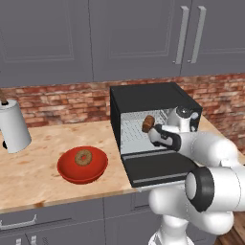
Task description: Pick up the heated bread from the toaster oven and place it in the bowl. Then move the bread bowl to the dining counter.
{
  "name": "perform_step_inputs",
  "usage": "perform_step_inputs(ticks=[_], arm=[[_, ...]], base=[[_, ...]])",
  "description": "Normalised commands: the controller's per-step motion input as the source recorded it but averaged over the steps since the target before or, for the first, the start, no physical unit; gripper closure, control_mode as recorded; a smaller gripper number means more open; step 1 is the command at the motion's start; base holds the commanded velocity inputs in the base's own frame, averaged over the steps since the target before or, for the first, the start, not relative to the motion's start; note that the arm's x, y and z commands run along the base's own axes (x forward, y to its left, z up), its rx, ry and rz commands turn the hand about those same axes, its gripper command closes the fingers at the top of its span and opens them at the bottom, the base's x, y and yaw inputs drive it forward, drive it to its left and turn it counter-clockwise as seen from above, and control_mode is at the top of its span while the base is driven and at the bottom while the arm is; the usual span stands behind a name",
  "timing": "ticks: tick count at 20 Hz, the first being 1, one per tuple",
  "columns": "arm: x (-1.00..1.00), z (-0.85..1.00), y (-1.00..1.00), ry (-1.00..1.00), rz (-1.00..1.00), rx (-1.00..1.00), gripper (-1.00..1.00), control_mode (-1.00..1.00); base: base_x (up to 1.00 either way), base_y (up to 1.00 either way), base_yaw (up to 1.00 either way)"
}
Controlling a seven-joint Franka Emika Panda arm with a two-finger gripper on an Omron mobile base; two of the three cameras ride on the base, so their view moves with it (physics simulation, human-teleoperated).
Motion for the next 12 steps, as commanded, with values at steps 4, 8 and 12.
perform_step_inputs(ticks=[4, 8, 12], arm=[[0.56, -0.08, 0.03, -0.03, 0.00, 0.00, -1.00, -1.00], [0.48, -0.02, 0.02, -0.08, 0.00, 0.00, -1.00, -1.00], [0.19, 0.00, 0.00, -0.09, 0.00, 0.00, -1.00, -1.00]], base=[[0.00, 0.00, 0.00], [0.00, 0.00, 0.00], [0.00, 0.00, 0.00]])
